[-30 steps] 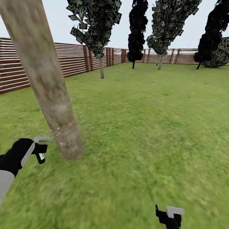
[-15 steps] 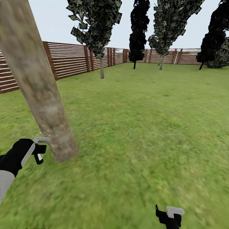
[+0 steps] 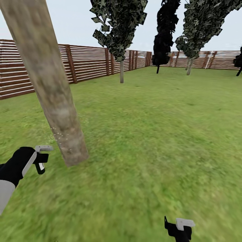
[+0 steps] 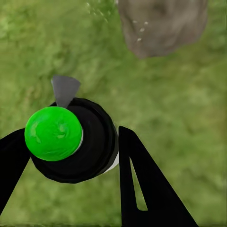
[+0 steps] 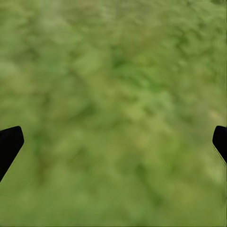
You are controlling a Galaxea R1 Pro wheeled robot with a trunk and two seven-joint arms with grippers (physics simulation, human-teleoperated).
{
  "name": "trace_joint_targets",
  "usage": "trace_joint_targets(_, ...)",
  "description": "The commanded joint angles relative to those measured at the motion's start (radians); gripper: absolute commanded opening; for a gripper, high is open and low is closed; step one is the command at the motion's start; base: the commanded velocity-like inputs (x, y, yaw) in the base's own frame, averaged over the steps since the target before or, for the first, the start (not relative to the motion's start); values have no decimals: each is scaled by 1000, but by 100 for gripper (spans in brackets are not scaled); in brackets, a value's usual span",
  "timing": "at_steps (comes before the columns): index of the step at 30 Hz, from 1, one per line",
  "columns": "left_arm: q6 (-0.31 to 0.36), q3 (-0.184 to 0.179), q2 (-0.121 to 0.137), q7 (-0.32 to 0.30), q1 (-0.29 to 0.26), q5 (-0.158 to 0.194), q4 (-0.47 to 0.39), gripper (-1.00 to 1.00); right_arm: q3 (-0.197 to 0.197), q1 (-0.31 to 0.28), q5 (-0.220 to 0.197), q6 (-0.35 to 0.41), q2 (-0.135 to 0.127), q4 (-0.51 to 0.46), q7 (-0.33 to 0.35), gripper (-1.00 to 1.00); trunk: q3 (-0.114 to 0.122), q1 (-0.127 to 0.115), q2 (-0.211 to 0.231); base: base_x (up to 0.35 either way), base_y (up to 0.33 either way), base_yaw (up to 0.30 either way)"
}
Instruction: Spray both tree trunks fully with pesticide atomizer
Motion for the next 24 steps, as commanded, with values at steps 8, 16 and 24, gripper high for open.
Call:
trace_joint_targets(8,0,2,2,1,0,-1,2,-100,0,0,0,0,0,0,0,100,0,0,0,125,-267,65)
trace_joint_targets(16,0,2,3,1,0,-1,2,-100,0,0,0,0,0,0,0,100,0,0,0,146,-265,261)
trace_joint_targets(24,0,0,2,1,0,-1,2,-100,0,0,0,0,-1,-1,0,100,0,0,0,31,-265,221)
